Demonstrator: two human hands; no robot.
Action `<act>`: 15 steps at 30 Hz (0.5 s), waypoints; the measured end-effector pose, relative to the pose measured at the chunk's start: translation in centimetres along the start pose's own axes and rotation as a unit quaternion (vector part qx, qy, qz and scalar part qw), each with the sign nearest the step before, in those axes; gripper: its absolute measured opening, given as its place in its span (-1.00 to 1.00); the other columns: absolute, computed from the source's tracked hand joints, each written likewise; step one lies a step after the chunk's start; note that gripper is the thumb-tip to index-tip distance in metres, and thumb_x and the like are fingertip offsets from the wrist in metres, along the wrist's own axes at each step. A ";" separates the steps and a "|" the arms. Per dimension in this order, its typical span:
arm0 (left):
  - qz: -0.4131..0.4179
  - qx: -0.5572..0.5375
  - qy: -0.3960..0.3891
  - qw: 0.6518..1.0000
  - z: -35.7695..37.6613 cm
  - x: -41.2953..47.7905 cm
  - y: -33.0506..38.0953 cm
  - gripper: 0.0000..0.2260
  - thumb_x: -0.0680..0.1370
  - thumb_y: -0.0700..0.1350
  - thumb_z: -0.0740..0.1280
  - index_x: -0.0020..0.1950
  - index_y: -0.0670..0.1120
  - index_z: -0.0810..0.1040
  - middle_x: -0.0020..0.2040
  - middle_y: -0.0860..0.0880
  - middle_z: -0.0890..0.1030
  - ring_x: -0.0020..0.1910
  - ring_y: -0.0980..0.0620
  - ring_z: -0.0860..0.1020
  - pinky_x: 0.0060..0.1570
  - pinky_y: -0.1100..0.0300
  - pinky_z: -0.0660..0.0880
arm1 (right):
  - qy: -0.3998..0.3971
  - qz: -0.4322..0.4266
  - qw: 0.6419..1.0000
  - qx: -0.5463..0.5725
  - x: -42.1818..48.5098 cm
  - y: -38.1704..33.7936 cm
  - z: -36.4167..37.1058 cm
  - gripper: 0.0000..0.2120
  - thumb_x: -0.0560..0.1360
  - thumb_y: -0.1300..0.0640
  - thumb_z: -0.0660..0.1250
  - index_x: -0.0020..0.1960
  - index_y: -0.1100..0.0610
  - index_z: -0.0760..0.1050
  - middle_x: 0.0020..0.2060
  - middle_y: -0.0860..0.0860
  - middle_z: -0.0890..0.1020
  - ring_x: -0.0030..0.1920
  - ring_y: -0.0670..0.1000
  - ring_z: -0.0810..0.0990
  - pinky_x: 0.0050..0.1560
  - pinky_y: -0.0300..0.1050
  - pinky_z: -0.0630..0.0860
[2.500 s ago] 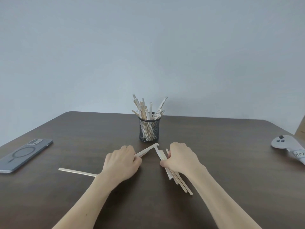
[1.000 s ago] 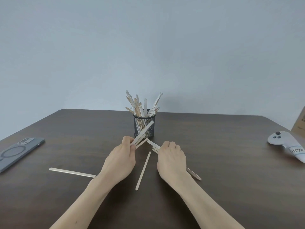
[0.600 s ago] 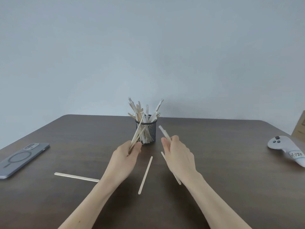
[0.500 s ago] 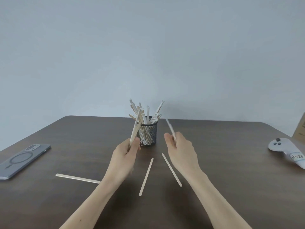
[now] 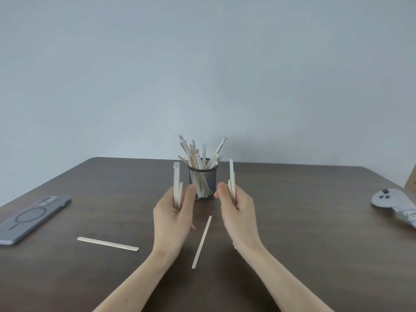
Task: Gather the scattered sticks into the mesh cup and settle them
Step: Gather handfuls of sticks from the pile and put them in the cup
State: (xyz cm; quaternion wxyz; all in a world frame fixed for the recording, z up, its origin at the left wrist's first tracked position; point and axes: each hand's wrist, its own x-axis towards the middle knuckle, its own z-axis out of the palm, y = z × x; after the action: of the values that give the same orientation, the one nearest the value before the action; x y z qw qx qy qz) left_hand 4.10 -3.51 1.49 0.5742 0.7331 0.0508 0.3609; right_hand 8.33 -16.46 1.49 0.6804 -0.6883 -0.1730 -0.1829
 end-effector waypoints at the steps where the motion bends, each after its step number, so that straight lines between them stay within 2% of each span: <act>1: 0.004 -0.006 0.012 1.000 0.0 0.1 0.1 -0.52 0.63 0.04 0.35 -0.37 -0.12 0.26 -0.57 -0.12 0.33 -0.58 -0.13 0.55 -0.47 0.31 0.42 | 0.004 -0.006 1.000 0.007 0.0 -0.1 0.1 -0.68 0.66 0.03 0.28 -0.22 0.16 0.51 -0.56 -0.17 0.34 -0.47 -0.13 0.30 -0.36 -0.22 0.28; 3: 0.004 -0.013 0.018 1.000 0.1 0.3 0.1 -0.51 0.63 0.04 0.35 -0.40 -0.14 0.28 -0.58 -0.02 0.34 -0.57 -0.14 0.58 -0.42 0.17 0.53 | 0.001 -0.002 1.000 0.030 0.0 0.1 0.2 -0.66 0.64 -0.02 0.29 -0.22 0.17 0.47 -0.52 -0.14 0.34 -0.46 -0.07 0.30 -0.37 -0.17 0.27; 5: -0.012 -0.008 -0.003 1.000 0.1 0.3 -0.1 -0.54 0.62 0.06 0.37 -0.33 -0.22 0.39 -0.59 0.00 0.38 -0.57 -0.06 0.59 -0.34 -0.04 0.64 | -0.020 0.026 0.999 0.031 -0.2 0.5 0.3 -0.66 0.61 -0.07 0.30 -0.17 0.18 0.47 -0.48 -0.03 0.35 -0.48 -0.04 0.31 -0.41 -0.16 0.28; 7: -0.032 0.001 -0.028 0.999 0.1 0.1 -0.4 -0.55 0.62 0.08 0.36 -0.31 -0.21 0.40 -0.59 0.00 0.40 -0.59 0.00 0.58 -0.28 -0.18 0.65 | -0.035 0.057 0.997 0.033 -0.5 0.6 0.1 -0.66 0.64 -0.02 0.30 -0.11 0.26 0.48 -0.50 0.01 0.35 -0.55 -0.06 0.32 -0.47 -0.17 0.29; 9: -0.035 0.009 -0.037 0.999 0.2 0.0 -0.4 -0.53 0.64 0.08 0.31 -0.34 -0.19 0.35 -0.56 -0.03 0.39 -0.61 0.05 0.51 -0.28 -0.21 0.66 | -0.031 0.076 0.996 0.041 -0.4 0.5 -0.1 -0.66 0.66 0.03 0.26 -0.14 0.28 0.47 -0.55 -0.01 0.34 -0.61 -0.08 0.29 -0.53 -0.18 0.26; 12: -0.020 0.037 -0.041 0.998 0.3 0.1 -0.3 -0.49 0.66 0.10 0.24 -0.36 -0.22 0.33 -0.50 -0.11 0.40 -0.55 -0.01 0.51 -0.28 -0.17 0.64 | -0.031 0.073 0.997 0.023 -0.5 0.2 0.0 -0.61 0.68 0.01 0.21 -0.33 -0.02 0.42 -0.56 -0.08 0.33 -0.59 -0.10 0.29 -0.49 -0.15 0.26; 13: -0.012 0.057 -0.046 0.997 0.2 0.0 -0.2 -0.48 0.66 0.12 0.22 -0.36 -0.21 0.32 -0.49 -0.13 0.41 -0.51 -0.09 0.52 -0.28 -0.17 0.62 | -0.029 0.074 0.997 0.018 -0.6 0.0 0.1 -0.59 0.69 0.00 0.20 -0.35 -0.02 0.39 -0.55 -0.08 0.33 -0.57 -0.09 0.29 -0.48 -0.13 0.28; 15: 0.005 0.135 -0.052 0.990 0.0 -0.1 -0.2 -0.45 0.66 0.18 0.14 -0.34 -0.22 0.34 -0.45 -0.16 0.49 -0.42 -0.19 0.53 -0.30 -0.12 0.54 | -0.022 0.073 0.997 0.008 -0.5 -0.7 0.1 -0.58 0.70 0.00 0.17 -0.32 0.10 0.37 -0.52 -0.05 0.38 -0.54 -0.08 0.36 -0.43 -0.13 0.39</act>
State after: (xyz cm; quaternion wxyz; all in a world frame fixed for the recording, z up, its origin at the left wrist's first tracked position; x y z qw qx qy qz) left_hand 4.10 -3.45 1.27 0.4704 0.8217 0.0654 0.3150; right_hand 7.52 -16.38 1.86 0.6934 -0.6975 -0.1384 -0.1160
